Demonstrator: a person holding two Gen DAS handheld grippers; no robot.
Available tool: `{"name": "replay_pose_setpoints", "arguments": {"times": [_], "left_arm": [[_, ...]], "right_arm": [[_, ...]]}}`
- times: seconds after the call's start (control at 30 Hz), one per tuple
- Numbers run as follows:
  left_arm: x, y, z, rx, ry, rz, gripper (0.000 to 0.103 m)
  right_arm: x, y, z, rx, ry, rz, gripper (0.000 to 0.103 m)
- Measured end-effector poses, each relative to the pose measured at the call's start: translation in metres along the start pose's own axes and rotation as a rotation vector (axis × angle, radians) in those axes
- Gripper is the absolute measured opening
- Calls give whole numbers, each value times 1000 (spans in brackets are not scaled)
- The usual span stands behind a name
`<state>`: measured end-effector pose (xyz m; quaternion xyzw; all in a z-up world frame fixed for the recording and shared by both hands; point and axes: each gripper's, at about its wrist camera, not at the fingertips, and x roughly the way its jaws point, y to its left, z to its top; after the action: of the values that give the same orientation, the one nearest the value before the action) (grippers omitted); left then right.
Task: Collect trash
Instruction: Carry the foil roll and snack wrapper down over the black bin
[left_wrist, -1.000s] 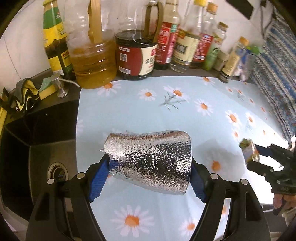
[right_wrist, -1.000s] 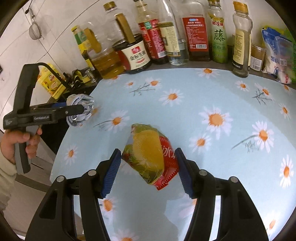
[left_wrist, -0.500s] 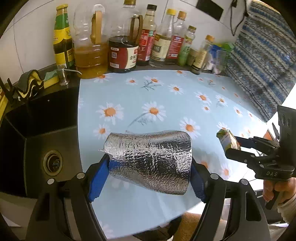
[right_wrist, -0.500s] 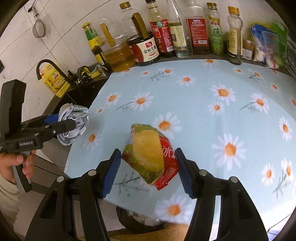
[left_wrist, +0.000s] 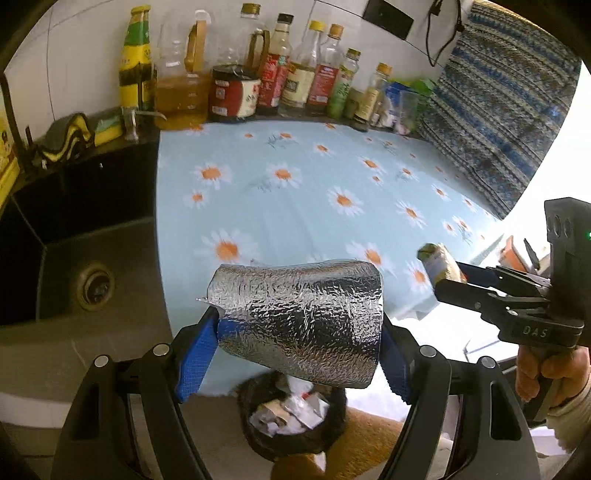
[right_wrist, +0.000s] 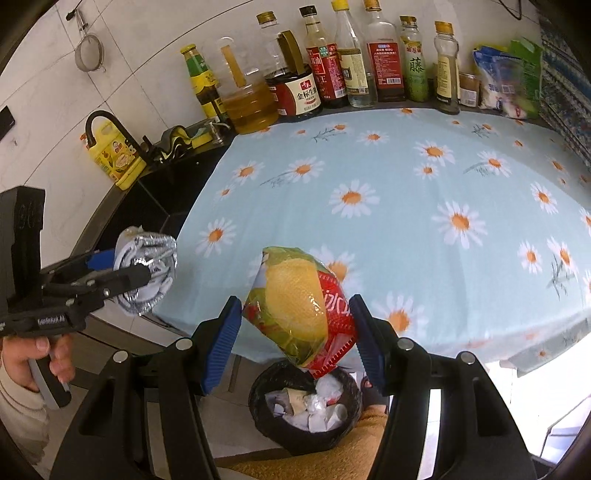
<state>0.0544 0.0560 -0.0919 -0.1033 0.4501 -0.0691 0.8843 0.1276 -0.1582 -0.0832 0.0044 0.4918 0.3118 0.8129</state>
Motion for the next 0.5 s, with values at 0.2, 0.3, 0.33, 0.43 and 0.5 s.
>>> {"name": "replay_pose_setpoints", "arguments": {"times": [0.2,0.3,0.33,0.43,0.5], "left_arm": [[-7,-5,-31,-1,0,-33,75],[-9,-2,-42,-16,2,-43,75],[-9,-1,-45,-23,6,-46,75],[-6,0,-54,-37,24,-53,75],[-6,0,-62,-38,28,-49,75]], "right_arm": [[-6,18,-26,20,11,-12,60],[-8,28,-38,12,20,-19,60],[-8,30,-41,12,23,-19,60],[-5,34,-50,19,37,-19,60],[-2,37,-55,19,50,-17,60]]}}
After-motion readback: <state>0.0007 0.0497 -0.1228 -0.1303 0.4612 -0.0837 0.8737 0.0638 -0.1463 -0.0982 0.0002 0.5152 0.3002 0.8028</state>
